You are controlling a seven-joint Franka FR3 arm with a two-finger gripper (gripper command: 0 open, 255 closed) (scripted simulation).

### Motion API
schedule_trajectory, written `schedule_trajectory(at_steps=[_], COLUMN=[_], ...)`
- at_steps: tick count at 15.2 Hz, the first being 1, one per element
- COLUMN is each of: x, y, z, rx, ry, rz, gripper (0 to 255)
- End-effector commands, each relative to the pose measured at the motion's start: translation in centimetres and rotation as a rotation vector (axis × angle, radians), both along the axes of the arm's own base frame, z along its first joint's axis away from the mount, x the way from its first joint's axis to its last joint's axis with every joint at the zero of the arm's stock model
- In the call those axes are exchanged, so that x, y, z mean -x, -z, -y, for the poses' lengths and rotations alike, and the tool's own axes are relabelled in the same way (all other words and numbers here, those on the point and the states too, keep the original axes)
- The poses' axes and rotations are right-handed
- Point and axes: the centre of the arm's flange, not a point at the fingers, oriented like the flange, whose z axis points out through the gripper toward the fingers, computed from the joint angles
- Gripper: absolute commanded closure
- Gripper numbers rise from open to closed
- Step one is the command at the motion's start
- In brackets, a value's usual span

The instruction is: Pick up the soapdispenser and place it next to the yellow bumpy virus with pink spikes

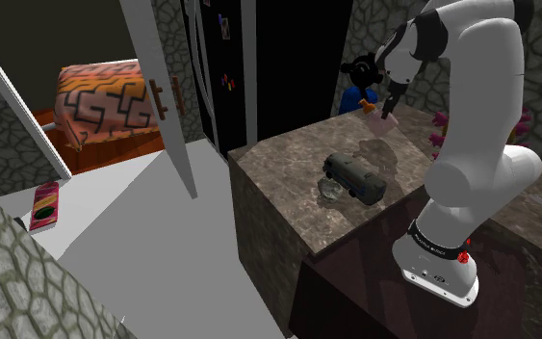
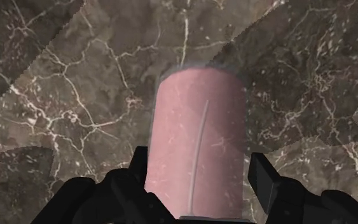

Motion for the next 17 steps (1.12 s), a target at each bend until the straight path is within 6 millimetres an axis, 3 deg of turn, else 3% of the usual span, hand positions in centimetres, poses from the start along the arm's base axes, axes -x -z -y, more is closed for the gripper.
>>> schedule_trajectory(at_steps=[1,2,3,8,12,17], x=[0.2,0.2,0.2,0.2,0.2,0.2], y=[0.9,0.9,1.1,0.9,-4.1,-4.1], z=[-0.3,-0.3,-0.3,-0.3,-0.2,-0.2], rx=[-0.015,-0.015,-0.015,-0.015,-0.015,-0.015], ry=[0.001,0.001,0.001,0.001,0.001,0.001], rz=[-0.014,-0.014,-0.014,-0.014,-0.014,-0.014], gripper=[255,255,0,0,0,0])
